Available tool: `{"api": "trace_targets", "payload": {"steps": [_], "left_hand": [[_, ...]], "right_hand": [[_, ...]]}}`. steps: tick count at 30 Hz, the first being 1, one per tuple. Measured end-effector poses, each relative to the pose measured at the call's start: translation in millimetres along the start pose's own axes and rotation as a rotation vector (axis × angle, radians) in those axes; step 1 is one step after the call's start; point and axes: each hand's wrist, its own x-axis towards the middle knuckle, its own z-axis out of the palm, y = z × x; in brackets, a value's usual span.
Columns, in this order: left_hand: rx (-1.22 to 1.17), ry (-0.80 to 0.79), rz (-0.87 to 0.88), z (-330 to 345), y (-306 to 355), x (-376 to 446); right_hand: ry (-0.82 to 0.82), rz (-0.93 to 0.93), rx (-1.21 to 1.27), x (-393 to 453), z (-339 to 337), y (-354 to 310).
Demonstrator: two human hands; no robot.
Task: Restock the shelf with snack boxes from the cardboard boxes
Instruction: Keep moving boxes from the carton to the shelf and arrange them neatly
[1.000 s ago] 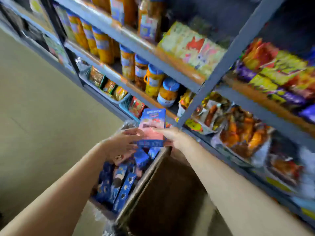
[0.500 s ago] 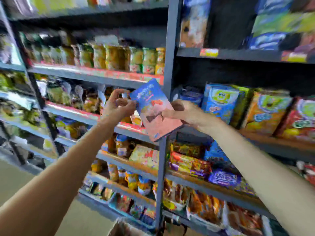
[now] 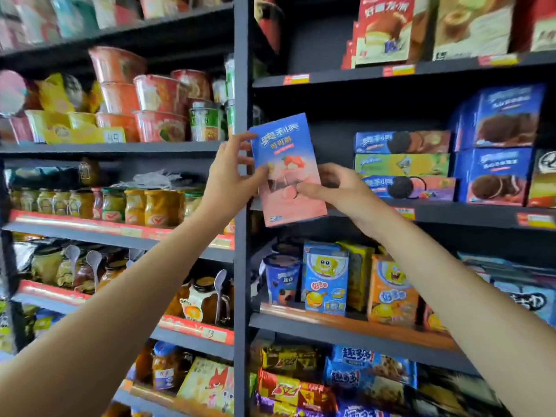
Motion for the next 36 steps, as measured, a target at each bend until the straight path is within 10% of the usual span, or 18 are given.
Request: {"api": "trace_targets", "payload": {"steps": [8,15,28,36], "left_hand": [[0.658,-0.092,0.38,72,-12,38],[1.087,-0.411,0.509,90,-60,49],[0.803,-0.377,-0.089,107,-83,53],[0.912,-0.186,0.113,106,-82,53]], "right_hand": [[0.257,-0.103,-0.116,69,-43,1],[0.166,0.096,-0.356,115,-36,56],[0.092,0.175,-0.604,137,-42,68],[-0.072,0.157,-0.525,133,-18,51]]}}
